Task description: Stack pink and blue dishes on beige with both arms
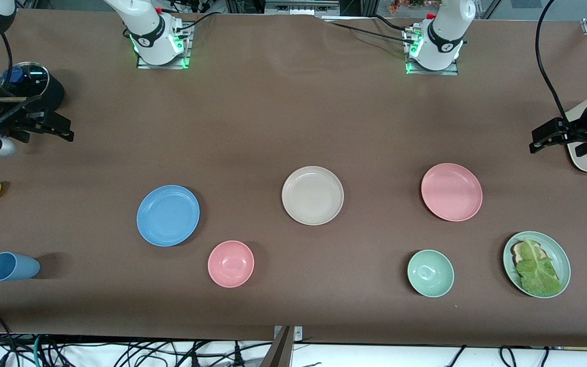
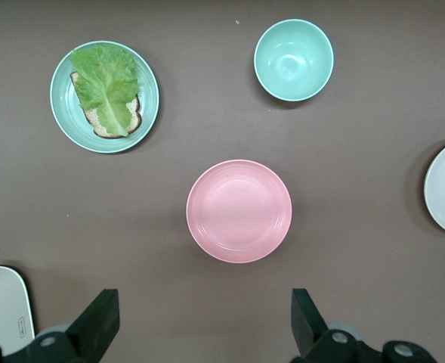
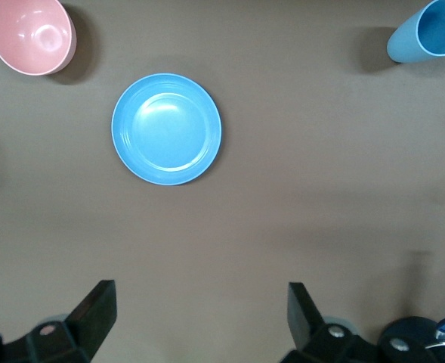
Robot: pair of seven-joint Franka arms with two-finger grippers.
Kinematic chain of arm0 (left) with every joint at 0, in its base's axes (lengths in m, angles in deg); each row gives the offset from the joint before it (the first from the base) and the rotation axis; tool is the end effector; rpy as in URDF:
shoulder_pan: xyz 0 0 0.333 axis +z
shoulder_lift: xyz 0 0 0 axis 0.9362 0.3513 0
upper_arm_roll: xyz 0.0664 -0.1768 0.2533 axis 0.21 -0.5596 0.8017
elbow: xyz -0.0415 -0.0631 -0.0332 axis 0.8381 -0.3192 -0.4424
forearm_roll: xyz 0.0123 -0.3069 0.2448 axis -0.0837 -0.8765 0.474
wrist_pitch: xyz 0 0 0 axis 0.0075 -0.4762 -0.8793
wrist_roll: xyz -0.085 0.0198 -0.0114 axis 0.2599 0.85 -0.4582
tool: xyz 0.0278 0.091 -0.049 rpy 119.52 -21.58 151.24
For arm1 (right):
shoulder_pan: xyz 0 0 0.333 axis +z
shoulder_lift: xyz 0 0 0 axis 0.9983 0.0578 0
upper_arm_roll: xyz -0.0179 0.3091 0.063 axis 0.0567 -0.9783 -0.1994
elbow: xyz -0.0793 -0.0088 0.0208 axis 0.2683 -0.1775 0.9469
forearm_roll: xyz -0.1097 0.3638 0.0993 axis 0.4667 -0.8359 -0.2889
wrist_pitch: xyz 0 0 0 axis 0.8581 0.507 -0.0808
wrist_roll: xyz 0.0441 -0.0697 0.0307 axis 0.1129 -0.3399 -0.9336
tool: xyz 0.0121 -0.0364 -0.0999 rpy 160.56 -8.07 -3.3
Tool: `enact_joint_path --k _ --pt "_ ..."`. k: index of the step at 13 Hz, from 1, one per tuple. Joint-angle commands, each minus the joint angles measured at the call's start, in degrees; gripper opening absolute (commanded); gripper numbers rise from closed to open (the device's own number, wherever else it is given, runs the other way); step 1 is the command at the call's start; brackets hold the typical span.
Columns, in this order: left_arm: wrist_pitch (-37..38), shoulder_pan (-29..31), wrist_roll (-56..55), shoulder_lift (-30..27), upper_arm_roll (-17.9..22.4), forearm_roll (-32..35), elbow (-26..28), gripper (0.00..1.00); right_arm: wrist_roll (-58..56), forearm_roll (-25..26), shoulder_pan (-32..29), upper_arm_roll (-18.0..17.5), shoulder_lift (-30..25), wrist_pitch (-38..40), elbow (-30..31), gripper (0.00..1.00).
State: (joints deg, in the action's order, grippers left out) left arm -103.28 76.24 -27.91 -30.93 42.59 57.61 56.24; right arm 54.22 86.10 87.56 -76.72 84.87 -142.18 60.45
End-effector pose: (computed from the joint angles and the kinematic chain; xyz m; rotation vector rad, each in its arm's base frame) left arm 0.5889 0.0211 0.5905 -3.1359 0.0907 0.0123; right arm 0.5861 0.0253 0.5927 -3.1337 -0.0599 0.0795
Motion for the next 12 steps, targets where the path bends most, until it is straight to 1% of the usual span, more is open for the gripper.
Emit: enact_joint_path --k 1,3,12 --pt "0.03 -0.13 0.51 -0.07 0.14 1.06 -0.51 1.00 1.34 0.50 -0.08 -0.37 -0.92 -0.12 0.95 1.00" --pt "0.03 -0.13 0.51 -0.07 0.14 1.06 -0.43 1.00 1.43 0.50 -0.17 -0.37 -0.49 -0.13 -0.17 1.00" --pt "0.03 -0.13 0.59 -0.07 0.14 0.71 -0.51 1.00 2.93 0.50 0.62 -0.55 -0.49 -0.22 -0.53 1.00"
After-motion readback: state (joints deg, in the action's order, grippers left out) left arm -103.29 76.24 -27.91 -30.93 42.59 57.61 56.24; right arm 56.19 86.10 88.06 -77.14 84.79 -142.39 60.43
